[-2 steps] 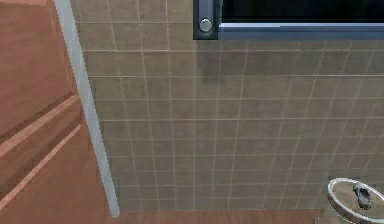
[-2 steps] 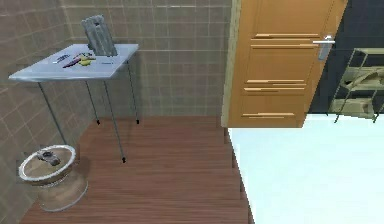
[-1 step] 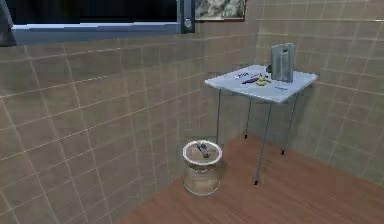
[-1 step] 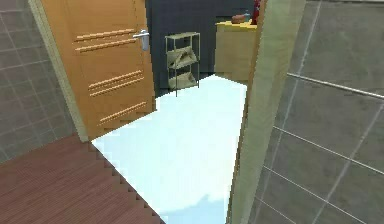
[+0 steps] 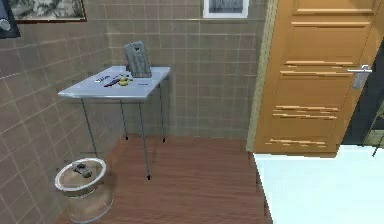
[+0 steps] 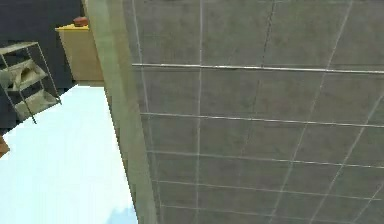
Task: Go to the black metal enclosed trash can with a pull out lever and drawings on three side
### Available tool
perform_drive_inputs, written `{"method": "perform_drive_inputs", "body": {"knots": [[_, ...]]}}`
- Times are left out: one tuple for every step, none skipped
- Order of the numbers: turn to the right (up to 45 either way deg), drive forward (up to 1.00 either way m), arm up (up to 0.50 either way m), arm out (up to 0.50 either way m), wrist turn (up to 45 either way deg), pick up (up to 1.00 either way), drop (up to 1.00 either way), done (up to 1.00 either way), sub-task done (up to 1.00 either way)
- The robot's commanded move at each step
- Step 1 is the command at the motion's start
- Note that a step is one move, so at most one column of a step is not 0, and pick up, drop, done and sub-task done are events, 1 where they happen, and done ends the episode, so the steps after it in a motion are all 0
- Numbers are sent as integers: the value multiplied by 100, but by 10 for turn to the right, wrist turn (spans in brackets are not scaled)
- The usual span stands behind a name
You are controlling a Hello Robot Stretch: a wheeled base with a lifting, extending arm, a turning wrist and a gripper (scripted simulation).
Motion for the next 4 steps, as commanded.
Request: {"method": "perform_drive_inputs", "body": {"knots": [[0, 35, 0, 0, 0, 0, 0, 0, 0], [450, 0, 0, 0, 0, 0, 0, 0, 0], [180, 0, 0, 0, 0, 0, 0, 0, 0], [0, 10, 0, 0, 0, 0, 0, 0, 0]]}}
